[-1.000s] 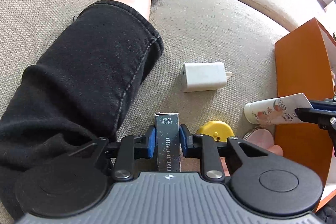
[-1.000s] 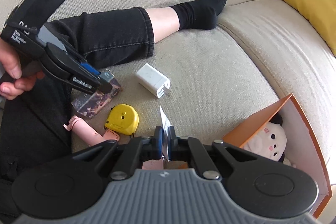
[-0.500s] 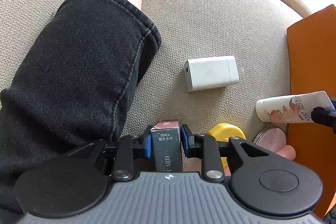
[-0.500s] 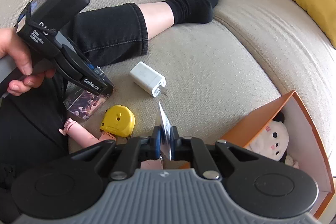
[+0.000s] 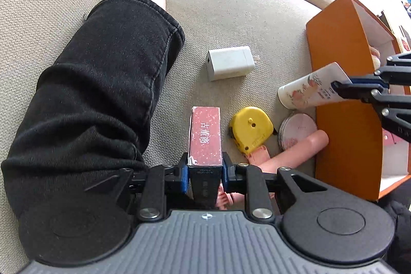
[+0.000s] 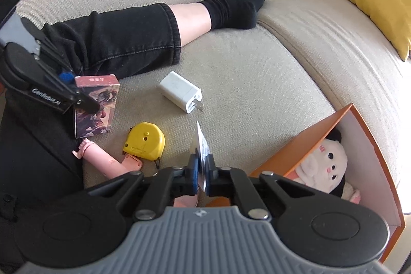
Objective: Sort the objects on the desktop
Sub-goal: 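Lift the photo card box and lotion tube toward the orange box with both tools, then lower the card box and lotion tube into the orange box and open both tools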
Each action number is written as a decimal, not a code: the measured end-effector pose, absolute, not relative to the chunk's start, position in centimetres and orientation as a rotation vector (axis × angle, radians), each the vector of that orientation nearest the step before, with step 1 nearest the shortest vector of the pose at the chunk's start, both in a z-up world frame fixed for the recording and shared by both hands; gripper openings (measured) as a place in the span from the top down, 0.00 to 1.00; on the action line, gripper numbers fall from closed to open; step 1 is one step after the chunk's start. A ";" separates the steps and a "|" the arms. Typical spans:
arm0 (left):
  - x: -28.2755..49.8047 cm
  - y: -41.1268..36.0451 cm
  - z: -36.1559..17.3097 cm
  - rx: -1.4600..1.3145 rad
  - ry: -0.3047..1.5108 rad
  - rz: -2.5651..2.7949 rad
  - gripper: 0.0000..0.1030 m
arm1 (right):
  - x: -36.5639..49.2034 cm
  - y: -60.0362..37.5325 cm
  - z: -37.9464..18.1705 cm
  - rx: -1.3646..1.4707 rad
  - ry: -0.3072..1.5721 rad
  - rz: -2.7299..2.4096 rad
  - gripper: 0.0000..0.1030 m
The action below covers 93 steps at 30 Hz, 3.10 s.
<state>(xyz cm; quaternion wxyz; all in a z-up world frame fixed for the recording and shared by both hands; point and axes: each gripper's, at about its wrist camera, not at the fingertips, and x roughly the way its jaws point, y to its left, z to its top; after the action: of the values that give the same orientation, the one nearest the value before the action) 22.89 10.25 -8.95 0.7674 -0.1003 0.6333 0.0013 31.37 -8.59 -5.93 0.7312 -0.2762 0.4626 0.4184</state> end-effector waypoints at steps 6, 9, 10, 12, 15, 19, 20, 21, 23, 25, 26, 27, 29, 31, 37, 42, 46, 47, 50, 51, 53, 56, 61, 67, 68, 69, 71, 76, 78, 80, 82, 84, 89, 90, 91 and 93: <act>20.3 9.2 -6.7 -0.171 1.211 0.013 0.75 | 30.3 -9.9 -4.0 -0.544 0.969 0.894 1.00; 19.2 8.2 -4.4 -0.170 1.109 0.010 0.75 | 29.9 -11.3 -1.5 -0.465 0.928 0.888 1.00; 18.9 7.8 -3.6 -0.173 1.078 0.002 0.75 | 29.7 -11.8 -0.5 -0.441 0.913 0.886 1.00; 18.6 7.1 -2.1 -0.175 1.024 -0.023 0.75 | 29.3 -12.6 1.2 -0.412 0.879 0.887 1.00; 18.7 6.0 -1.0 -0.161 0.982 -0.048 0.75 | 28.4 -12.5 2.3 -0.438 0.829 0.887 1.00; 19.3 5.0 -1.3 -0.156 0.961 -0.033 0.75 | 28.6 -11.2 0.4 -0.476 0.883 0.892 0.63; 19.5 4.8 -1.5 -0.148 0.951 -0.025 0.75 | 28.8 -10.7 -0.4 -0.481 0.898 0.891 0.57; 19.6 4.7 -1.7 -0.148 0.946 -0.016 0.75 | 29.1 -10.2 -1.3 -0.495 0.919 0.890 0.56; 19.9 4.7 -2.1 -0.167 0.940 -0.011 0.75 | 29.8 -9.3 -2.9 -0.514 0.942 0.875 0.56; 20.1 4.9 -2.6 -0.198 0.938 -0.009 0.75 | 30.6 -8.6 -4.3 -0.523 0.971 0.872 0.56; 20.2 5.0 -2.8 -0.210 0.936 -0.006 0.75 | 31.0 -8.3 -5.0 -0.522 0.987 0.868 0.56; 20.3 5.1 -3.1 -0.221 0.933 -0.001 0.75 | 31.4 -8.2 -5.7 -0.519 1.005 0.864 0.56; 20.4 5.4 -3.5 -0.243 0.930 0.005 0.75 | 31.9 -7.9 -6.9 -0.519 1.037 0.854 0.57; 20.6 5.7 -3.9 -0.264 0.932 0.004 0.75 | 32.2 -7.8 -7.8 -0.520 1.057 0.848 0.75; 20.7 5.9 -4.4 -0.293 0.931 -0.009 0.75 | 31.8 -8.4 -7.2 -0.482 1.032 0.825 0.89; 20.2 5.4 -2.7 -0.296 0.878 -0.031 0.75 | 30.5 -10.3 -3.5 -0.411 0.950 0.817 0.89; 19.9 4.2 -0.5 -0.279 0.819 -0.078 0.75 | 29.2 -13.0 0.9 -0.330 0.884 0.817 0.89; 19.9 3.8 0.0 -0.277 0.807 -0.094 0.75 | 28.8 -13.9 2.1 -0.313 0.866 0.810 0.89; 20.0 2.3 1.4 -0.267 0.773 -0.152 0.75 | 27.8 -16.2 4.6 -0.281 0.817 0.773 0.89; 20.1 1.6 1.8 -0.262 0.765 -0.174 0.75 | 27.5 -17.1 5.1 -0.271 0.808 0.759 0.89; 20.4 0.4 2.3 -0.254 0.754 -0.215 0.75 | 26.9 -18.6 5.8 -0.256 0.801 0.731 0.89; 21.1 -1.8 2.4 -0.237 0.757 -0.271 0.75 | 26.0 -21.0 5.7 -0.249 0.807 0.670 0.89; 22.7 -5.6 0.7 -0.212 0.807 -0.347 0.75 | 25.2 -24.5 3.2 -0.218 0.868 0.587 0.89; 24.5 -9.2 -2.6 -0.172 0.890 -0.375 0.75 | 24.8 -27.4 -1.2 -0.159 0.971 0.503 0.89; 24.6 -9.5 -3.2 -0.171 0.902 -0.380 0.75 | 24.6 -27.8 -1.8 -0.149 0.988 0.499 0.89; 24.8 -9.9 -3.7 -0.170 0.914 -0.383 0.75 | 24.4 -28.3 -2.2 -0.144 1.001 0.495 0.89; 25.1 -10.6 -4.6 -0.162 0.937 -0.392 0.75 | 24.1 -28.9 -2.9 -0.143 1.021 0.484 0.89; 26.4 -12.2 -6.8 -0.162 0.996 -0.403 0.75 | 24.4 -30.2 -4.2 -0.136 1.060 0.479 0.89; 27.1 -12.9 -7.5 -0.161 1.010 -0.399 0.75 | 24.7 -30.4 -4.6 -0.143 1.075 0.491 0.89; 27.9 -13.5 -8.2 -0.163 1.018 -0.399 0.75 | 25.0 -30.3 -4.9 -0.157 1.086 0.506 0.89; 28.6 -14.3 -9.1 -0.157 1.028 -0.398 0.75 | 25.1 -30.3 -5.1 -0.178 1.090 0.523 0.89; 29.2 -15.0 -10.1 -0.150 1.041 -0.400 0.75 | 25.1 -30.4 -5.1 -0.194 1.097 0.536 0.89; 29.9 -16.8 -12.0 -0.133 1.038 -0.400 0.75 | 25.2 -30.9 -5.3 -0.220 1.108 0.543 0.89; 30.0 -17.0 -12.2 -0.131 1.038 -0.397 0.75 | 25.2 -31.0 -5.3 -0.223 1.109 0.542 0.89; 29.9 -17.2 -12.4 -0.126 1.041 -0.396 0.75 | 25.2 -31.1 -5.4 -0.226 1.109 0.543 0.89; 29.8 -17.3 -12.7 -0.125 1.049 -0.397 0.75 | 25.3 -31.2 -5.5 -0.227 1.111 0.543 0.89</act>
<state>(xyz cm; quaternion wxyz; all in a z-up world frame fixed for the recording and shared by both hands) 29.75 -17.34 -12.73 0.8451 -0.0592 0.4969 -0.1881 25.35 -31.17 -5.55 0.8087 -0.1063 0.5198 0.2539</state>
